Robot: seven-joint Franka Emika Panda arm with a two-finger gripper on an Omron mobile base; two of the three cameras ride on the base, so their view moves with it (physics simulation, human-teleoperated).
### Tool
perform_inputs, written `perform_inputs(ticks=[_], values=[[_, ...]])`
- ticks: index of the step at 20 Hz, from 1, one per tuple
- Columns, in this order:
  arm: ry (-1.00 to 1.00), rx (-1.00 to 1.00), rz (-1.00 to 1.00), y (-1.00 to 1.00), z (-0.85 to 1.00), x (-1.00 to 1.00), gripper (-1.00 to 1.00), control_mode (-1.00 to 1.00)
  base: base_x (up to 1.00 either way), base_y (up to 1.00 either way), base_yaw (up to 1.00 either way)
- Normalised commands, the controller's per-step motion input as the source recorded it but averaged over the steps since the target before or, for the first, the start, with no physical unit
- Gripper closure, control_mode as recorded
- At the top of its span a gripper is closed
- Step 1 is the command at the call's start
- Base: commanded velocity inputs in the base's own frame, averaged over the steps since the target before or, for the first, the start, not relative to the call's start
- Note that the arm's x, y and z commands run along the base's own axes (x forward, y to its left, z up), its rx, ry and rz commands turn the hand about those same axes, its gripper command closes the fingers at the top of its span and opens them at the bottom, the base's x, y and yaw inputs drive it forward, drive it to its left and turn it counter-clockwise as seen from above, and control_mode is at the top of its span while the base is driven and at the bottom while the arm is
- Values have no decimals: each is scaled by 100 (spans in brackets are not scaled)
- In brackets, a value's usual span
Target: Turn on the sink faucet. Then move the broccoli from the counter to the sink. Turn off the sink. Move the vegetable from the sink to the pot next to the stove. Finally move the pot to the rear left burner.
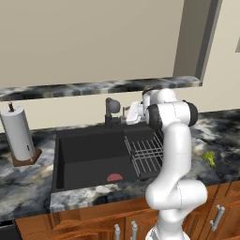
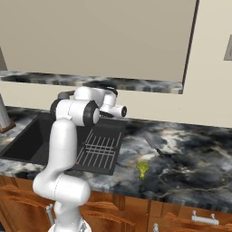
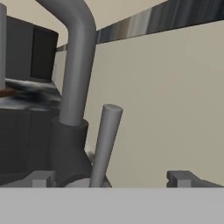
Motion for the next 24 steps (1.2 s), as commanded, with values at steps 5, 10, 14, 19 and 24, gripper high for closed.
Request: perform_inputs(ticks=[5, 10, 14, 19, 24], values=[[1, 2, 0, 13, 0, 0, -100, -100, 0, 0, 0], [0, 0, 0, 14, 0, 0, -100, -100, 0, 0, 0], [2, 0, 0, 21, 0, 0, -100, -100, 0, 0, 0], [4, 0, 0, 32, 0, 1, 100, -100, 0, 0, 0], [3, 0, 0, 18, 0, 5, 100, -100, 0, 0, 0]])
